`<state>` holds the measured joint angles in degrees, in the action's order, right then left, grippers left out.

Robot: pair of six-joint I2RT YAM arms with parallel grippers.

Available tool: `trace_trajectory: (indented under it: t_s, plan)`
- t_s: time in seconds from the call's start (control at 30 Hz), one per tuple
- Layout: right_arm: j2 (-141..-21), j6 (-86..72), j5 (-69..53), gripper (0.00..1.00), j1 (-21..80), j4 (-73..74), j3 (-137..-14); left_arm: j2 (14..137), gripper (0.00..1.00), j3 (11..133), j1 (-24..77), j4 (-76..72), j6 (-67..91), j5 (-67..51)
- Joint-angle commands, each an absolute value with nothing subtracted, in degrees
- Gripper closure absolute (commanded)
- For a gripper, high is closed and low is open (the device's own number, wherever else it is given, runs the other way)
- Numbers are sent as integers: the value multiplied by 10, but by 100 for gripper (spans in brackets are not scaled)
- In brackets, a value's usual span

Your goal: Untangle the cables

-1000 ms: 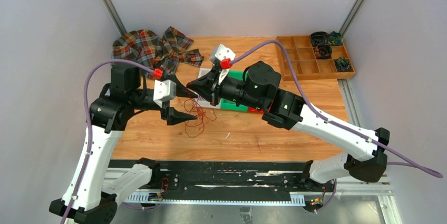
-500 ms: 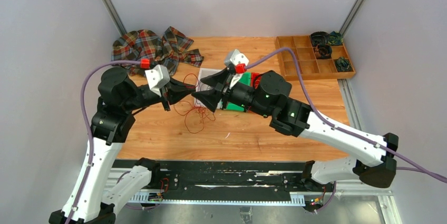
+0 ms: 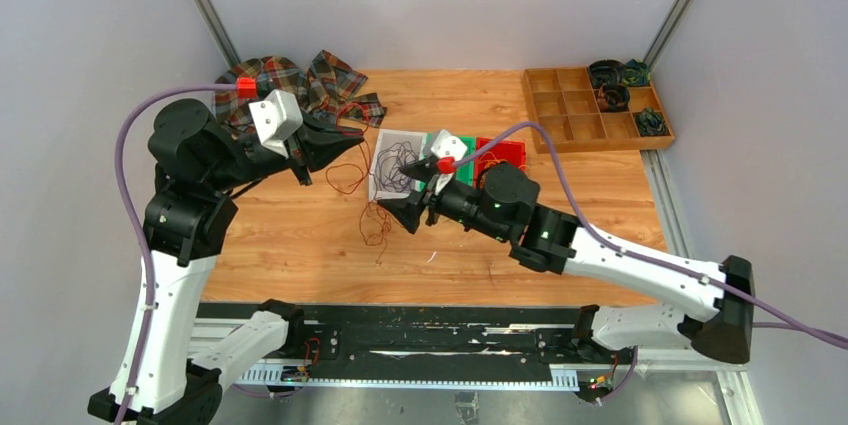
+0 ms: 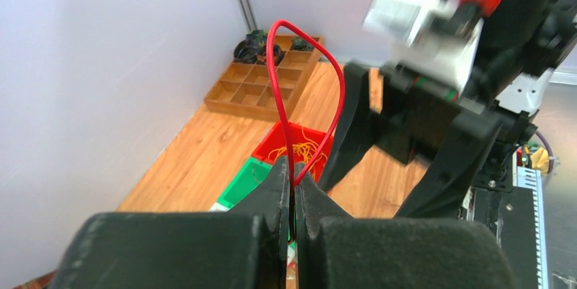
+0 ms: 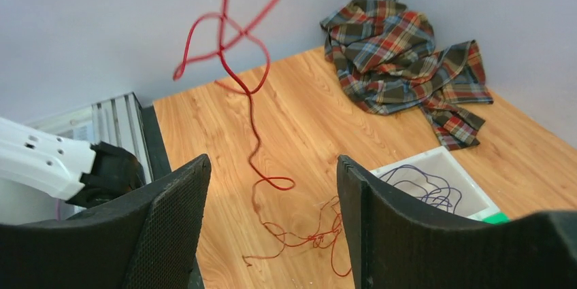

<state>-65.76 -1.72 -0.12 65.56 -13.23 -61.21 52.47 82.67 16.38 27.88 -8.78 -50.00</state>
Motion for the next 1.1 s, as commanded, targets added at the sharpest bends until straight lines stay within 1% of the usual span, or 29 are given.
trace_trajectory:
  t_s: [0.0,0.2,0.3,0.57,0.87,1.07]
  plan:
    - [-701,16,-20,32,650,-193,-613,533,99,869,167,305,-68,-522]
    - [-764,15,-33,32,650,-220,-656,535,100,903,167,316,-66,-525]
    - [-794,12,-14,33,650,-238,-661,545,99,936,167,316,-57,-525]
    - [-869,-39,-9,36,648,-319,-618,584,100,1059,167,282,-22,-516]
    - [-940,-99,-5,43,648,-367,-568,614,100,1135,166,246,-11,-484]
    - [-979,-132,13,49,648,-386,-535,642,99,1214,167,215,-26,-430]
